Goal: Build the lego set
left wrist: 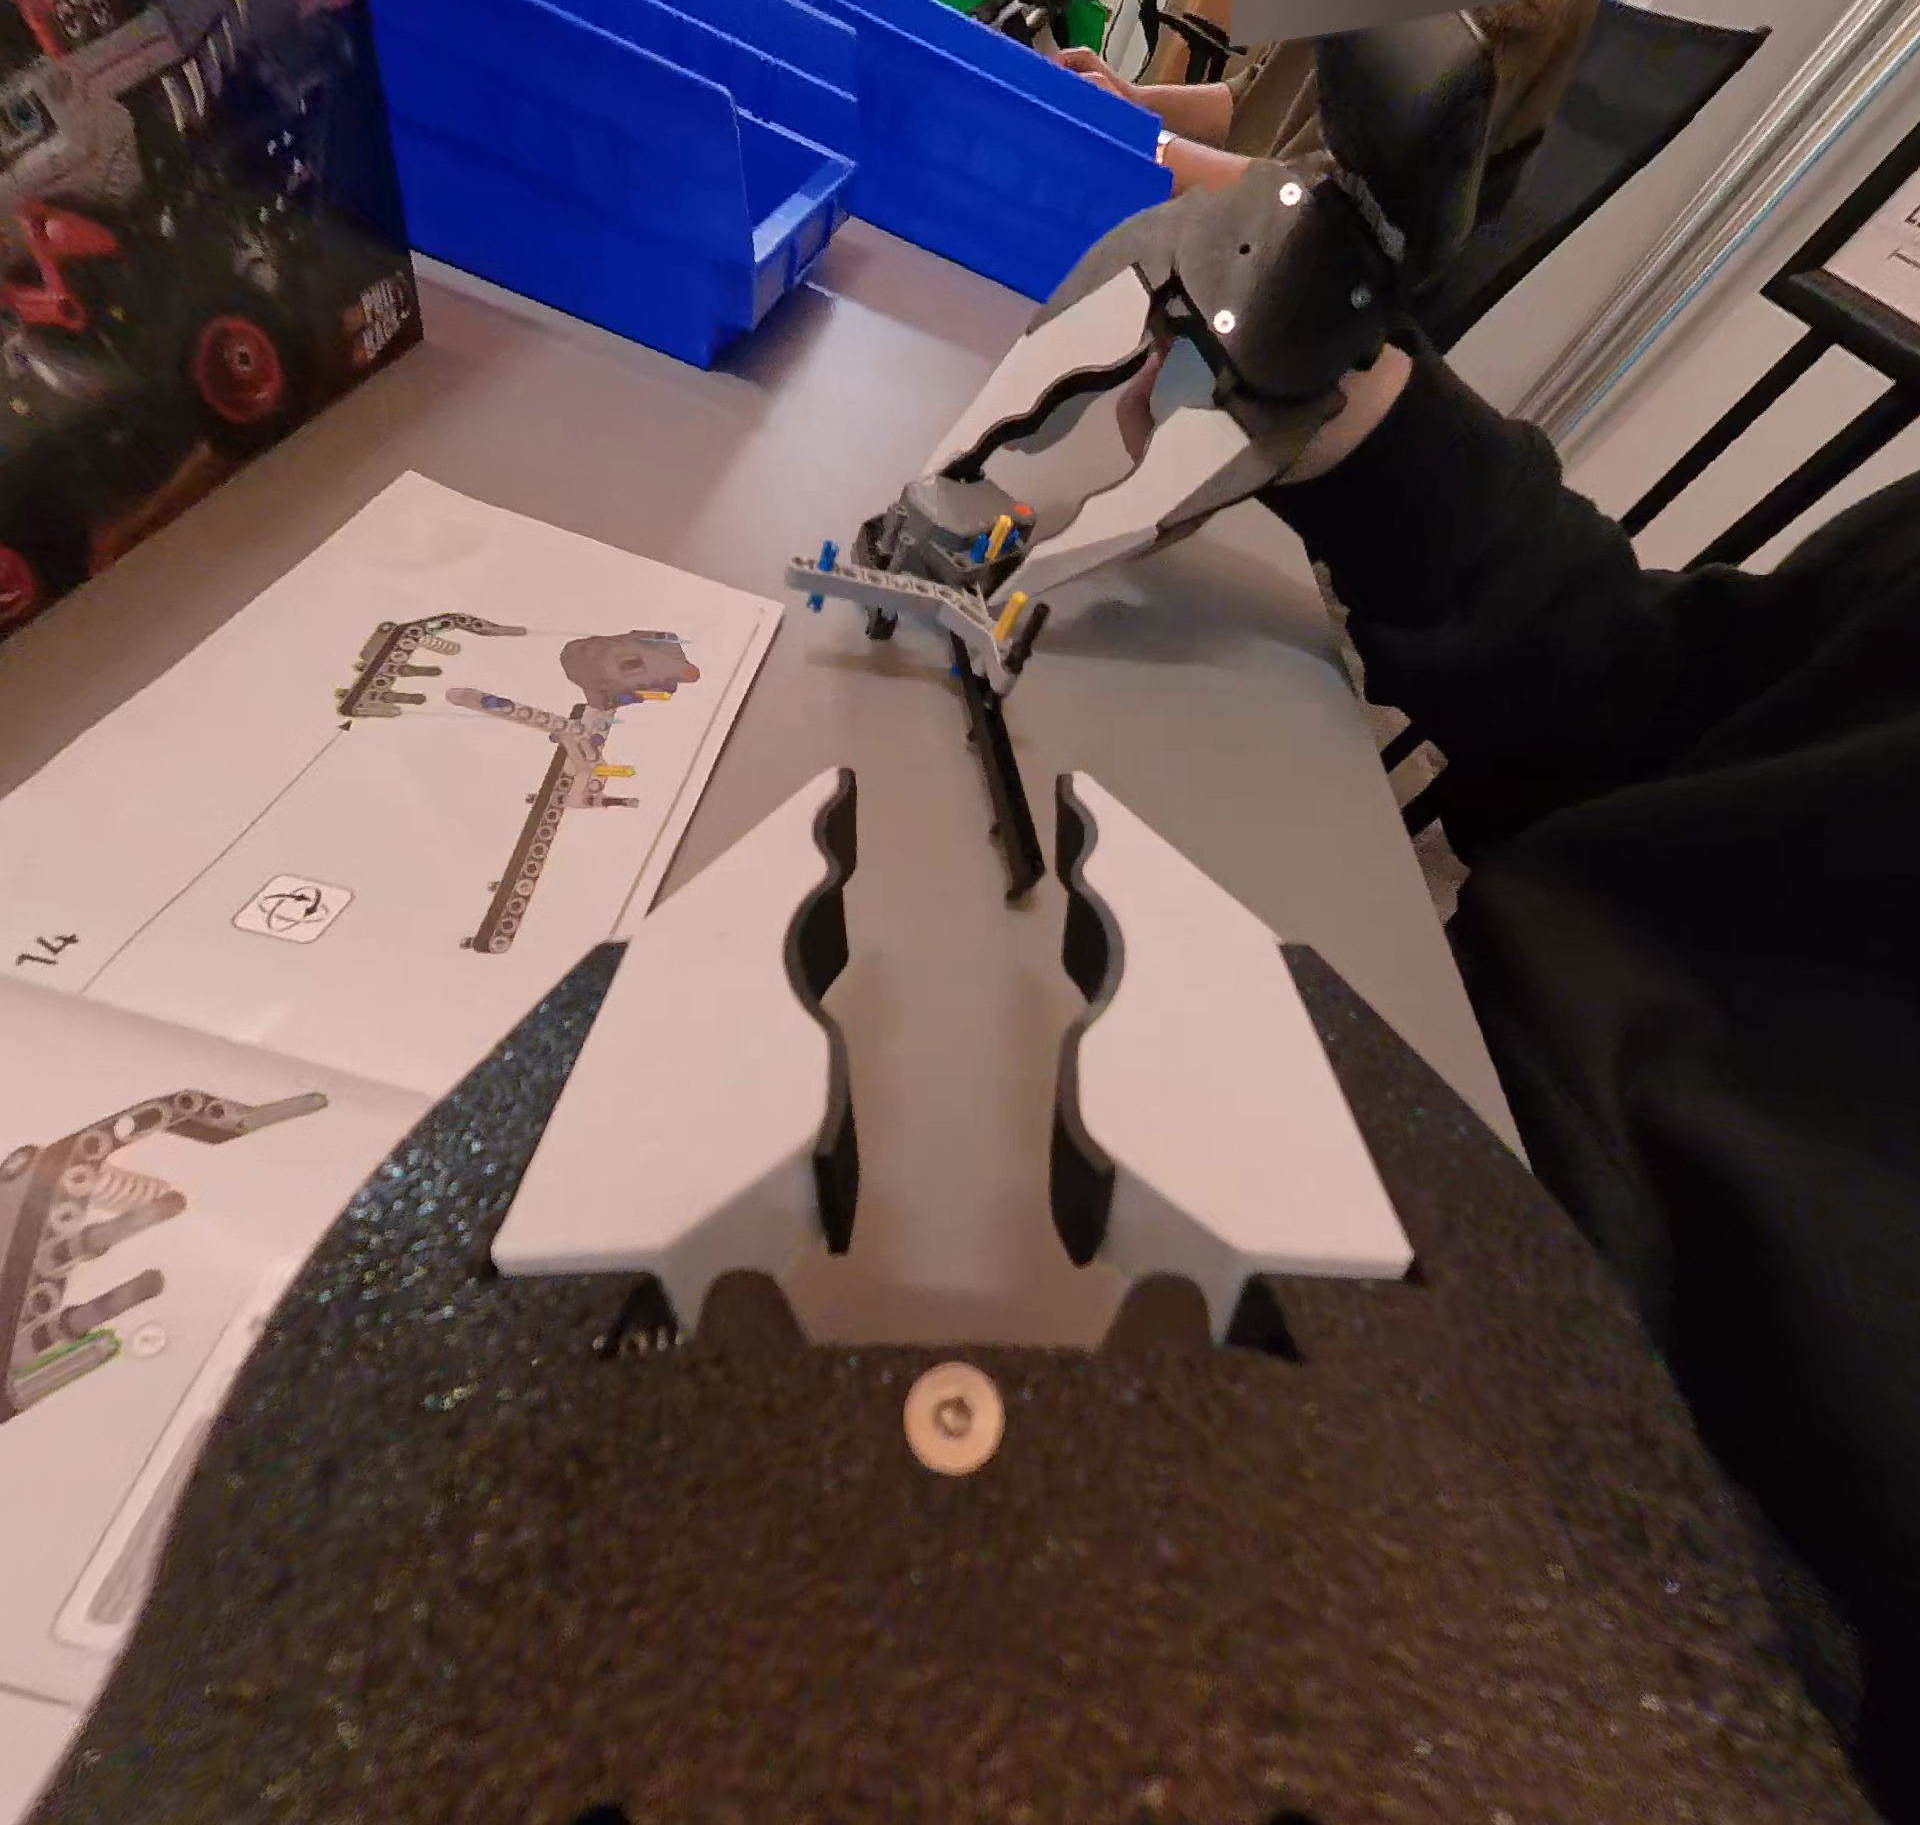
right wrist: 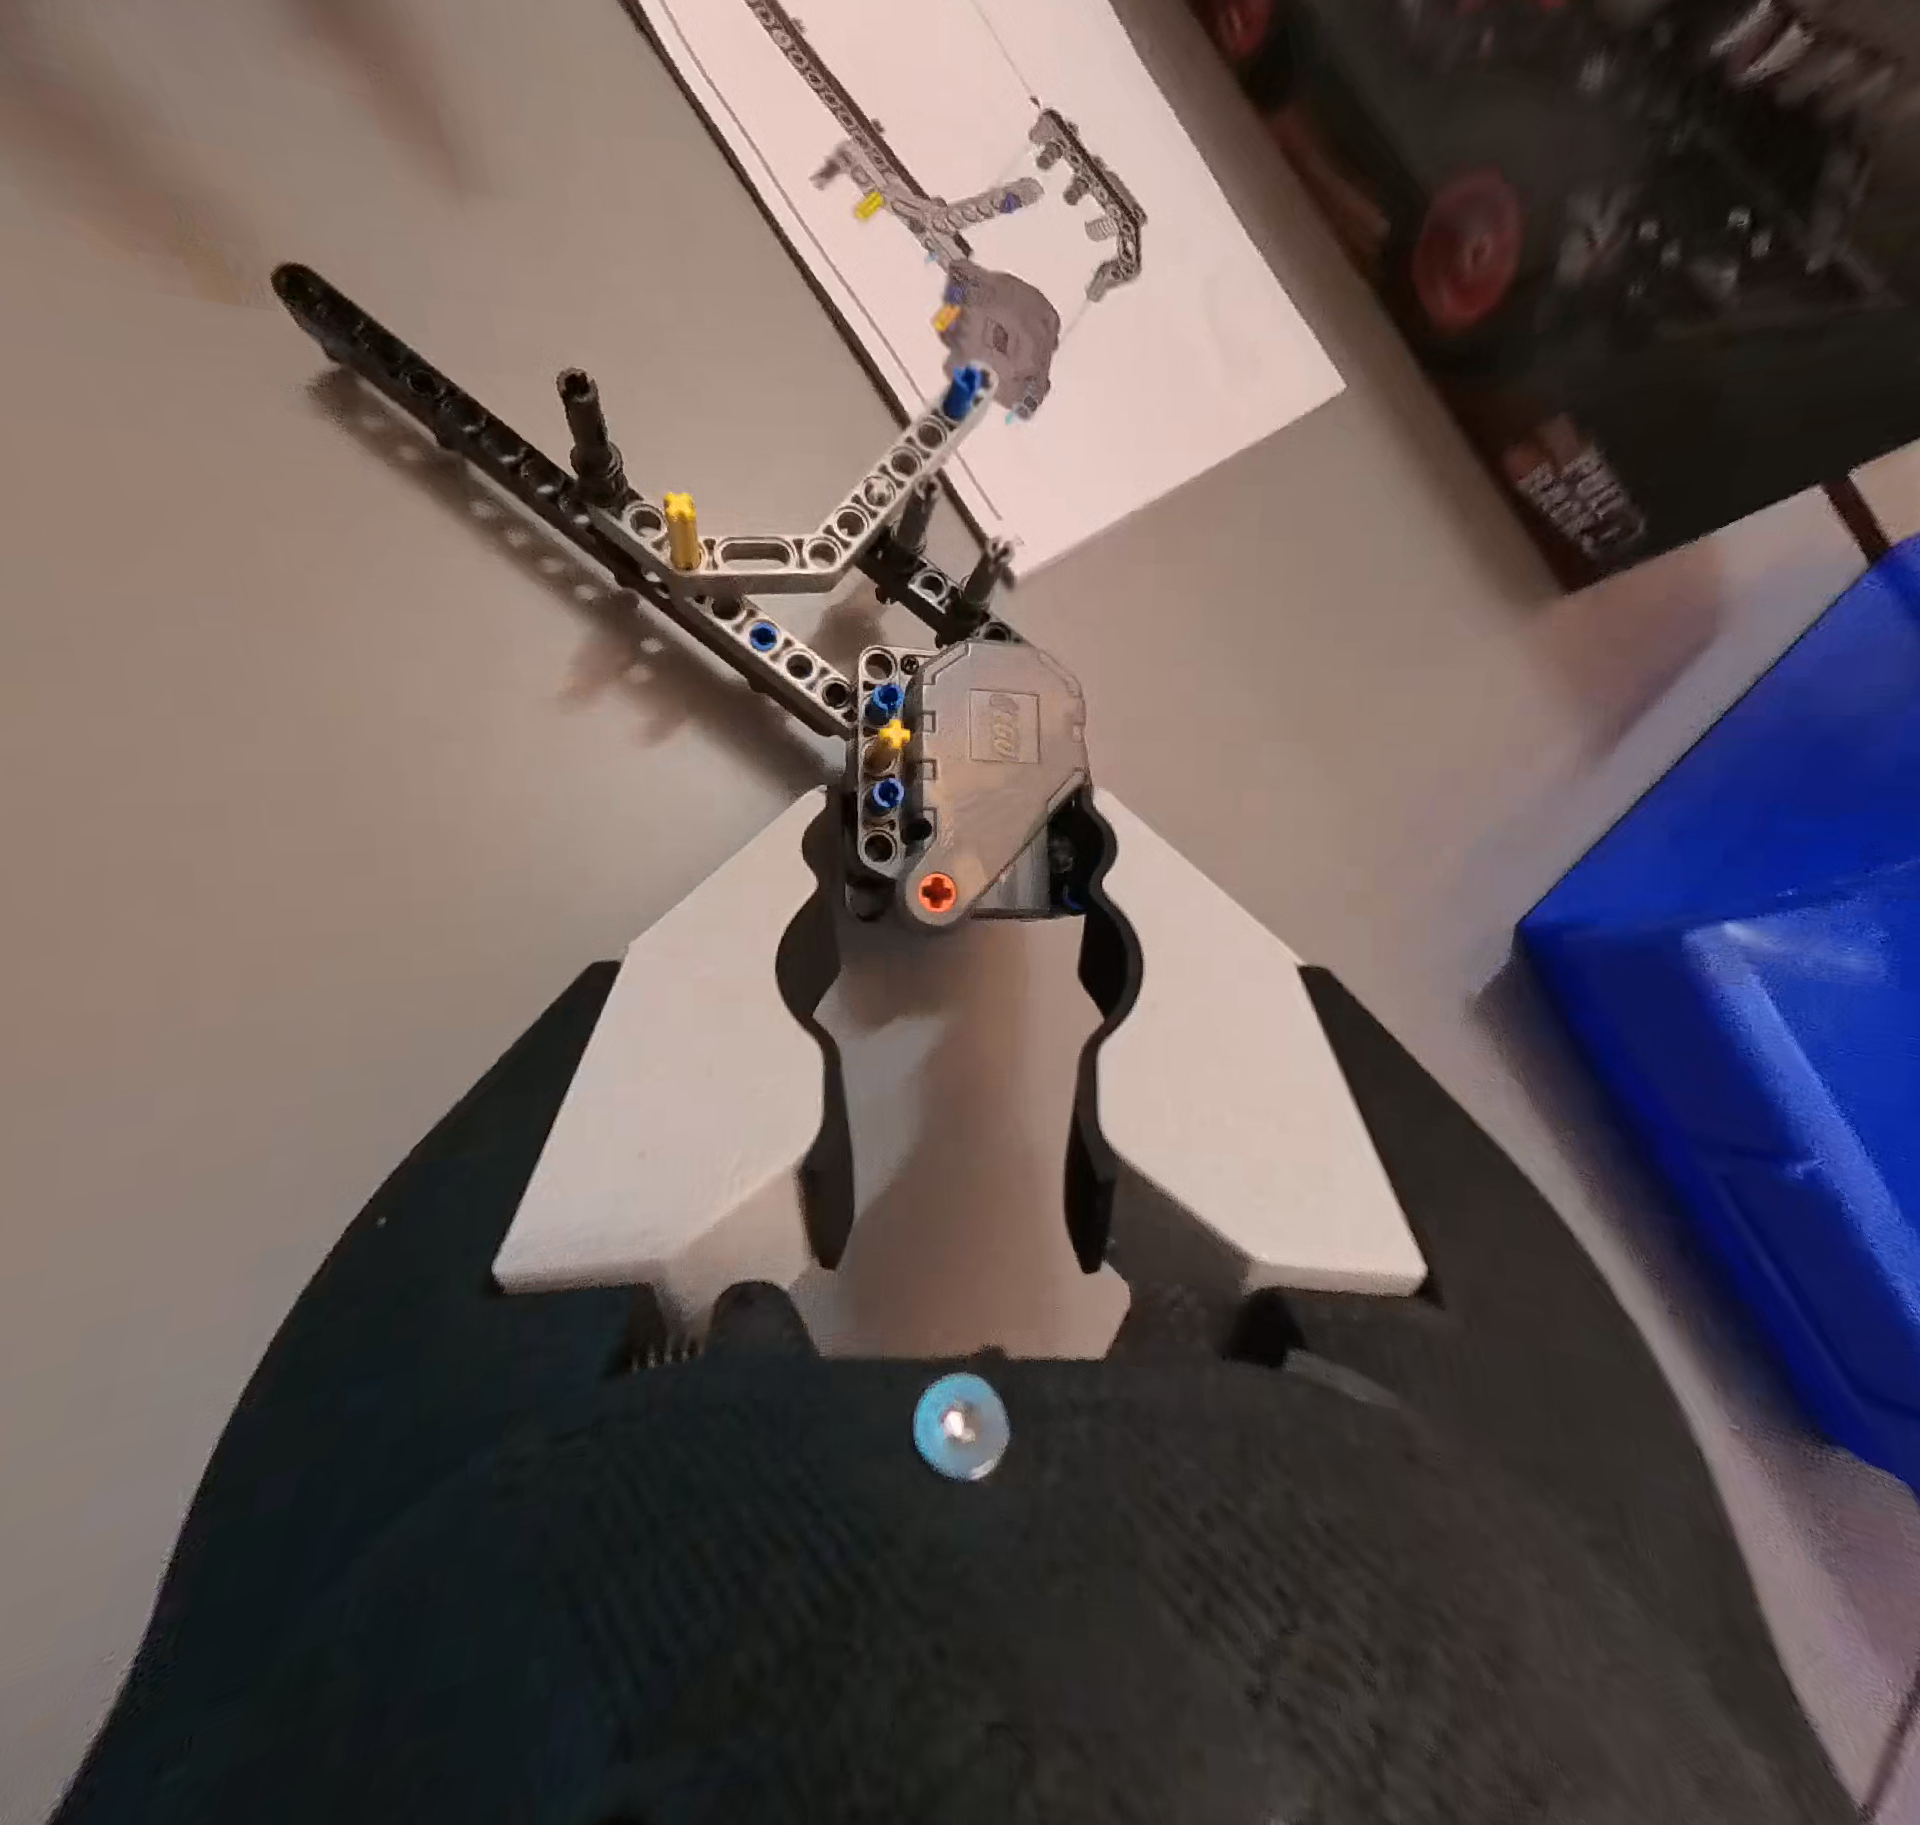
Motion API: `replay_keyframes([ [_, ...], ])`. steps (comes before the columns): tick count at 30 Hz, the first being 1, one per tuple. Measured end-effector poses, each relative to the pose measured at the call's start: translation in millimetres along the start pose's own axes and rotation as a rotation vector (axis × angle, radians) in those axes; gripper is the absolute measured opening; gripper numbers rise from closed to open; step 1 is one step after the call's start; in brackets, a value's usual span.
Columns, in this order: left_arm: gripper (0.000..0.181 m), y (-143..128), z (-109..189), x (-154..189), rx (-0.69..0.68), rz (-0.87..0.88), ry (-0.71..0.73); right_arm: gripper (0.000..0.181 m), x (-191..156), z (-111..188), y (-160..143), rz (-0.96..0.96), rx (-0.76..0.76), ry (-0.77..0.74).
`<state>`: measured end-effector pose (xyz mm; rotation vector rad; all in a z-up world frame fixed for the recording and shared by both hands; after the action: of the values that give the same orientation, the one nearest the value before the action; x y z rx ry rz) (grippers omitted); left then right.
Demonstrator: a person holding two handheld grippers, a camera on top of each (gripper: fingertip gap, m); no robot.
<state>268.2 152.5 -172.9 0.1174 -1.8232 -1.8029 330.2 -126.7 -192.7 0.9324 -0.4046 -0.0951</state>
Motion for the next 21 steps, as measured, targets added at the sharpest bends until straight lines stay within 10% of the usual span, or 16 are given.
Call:
replay_keyframes([
  [11,0.035,-3.7,12.9,-2.5,-0.004,-0.231,0.099,0.04,8.5,0.6,-15.5,-0.083,0.081,0.035],
  [21,0.031,13.6,21.8,-7.8,0.161,-0.626,0.54,0.071,30.2,39.0,-25.0,-0.192,0.357,-0.071],
])
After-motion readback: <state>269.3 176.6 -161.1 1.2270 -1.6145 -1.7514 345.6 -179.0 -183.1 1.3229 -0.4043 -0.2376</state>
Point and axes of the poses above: each gripper's, where its closed fingertips meet, z back along the fingers, y out of its top, x = y × z across the jaws, the point moved 9 cm from there along z, back along the fingers, and after that the axes turned 15 degrees about x, right-handed, at the moved point
